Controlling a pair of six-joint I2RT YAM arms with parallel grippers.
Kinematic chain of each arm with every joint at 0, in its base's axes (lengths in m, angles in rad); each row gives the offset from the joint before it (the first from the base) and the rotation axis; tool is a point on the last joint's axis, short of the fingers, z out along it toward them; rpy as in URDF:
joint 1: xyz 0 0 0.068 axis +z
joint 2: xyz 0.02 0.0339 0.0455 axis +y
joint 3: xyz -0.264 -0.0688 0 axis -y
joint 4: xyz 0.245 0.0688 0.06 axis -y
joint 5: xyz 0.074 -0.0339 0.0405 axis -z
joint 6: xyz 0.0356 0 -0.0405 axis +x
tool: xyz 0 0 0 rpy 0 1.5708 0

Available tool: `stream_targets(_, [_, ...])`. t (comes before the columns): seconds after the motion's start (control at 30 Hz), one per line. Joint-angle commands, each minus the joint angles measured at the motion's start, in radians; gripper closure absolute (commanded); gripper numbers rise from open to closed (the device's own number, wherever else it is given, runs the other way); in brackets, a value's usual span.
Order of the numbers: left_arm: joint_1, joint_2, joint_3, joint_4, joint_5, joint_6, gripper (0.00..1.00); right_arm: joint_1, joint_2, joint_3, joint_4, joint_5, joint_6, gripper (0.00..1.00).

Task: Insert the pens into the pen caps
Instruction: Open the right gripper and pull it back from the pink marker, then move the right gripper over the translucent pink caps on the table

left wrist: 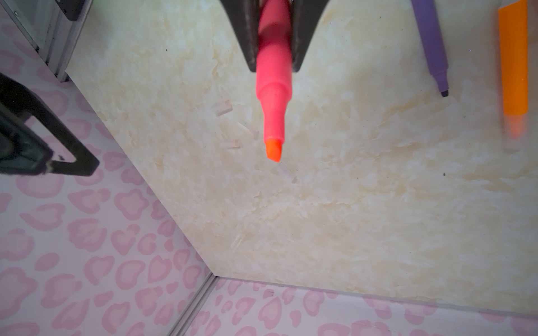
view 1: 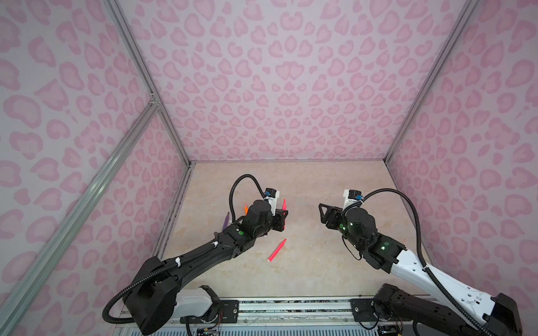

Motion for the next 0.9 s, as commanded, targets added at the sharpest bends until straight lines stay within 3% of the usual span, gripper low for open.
stream_targets(0.0, [0.010, 0.004, -0.002, -0.016, -0.033, -0.038, 0.97, -0.069, 0.014, -0.026, -0.005, -0.015, -0.007, 0.37])
stream_targets(0.17, [0.011, 0.014, 0.004, -0.021, -0.029, -0.034, 0.97, -0.147, 0.150, 0.015, -0.060, -0.115, -0.038, 0.47])
stream_targets(0.3, [0.011, 0.015, 0.006, -0.020, -0.023, -0.032, 0.97, -0.150, 0.249, 0.073, -0.094, -0.175, -0.120, 0.44])
stream_targets(0.6, [0.011, 0.021, 0.010, -0.017, -0.008, -0.026, 0.97, -0.154, 0.527, 0.251, -0.270, -0.196, -0.229, 0.54])
stream_targets(0.87, [0.010, 0.013, 0.010, -0.021, -0.011, -0.023, 0.97, -0.138, 0.603, 0.283, -0.331, -0.182, -0.269, 0.54])
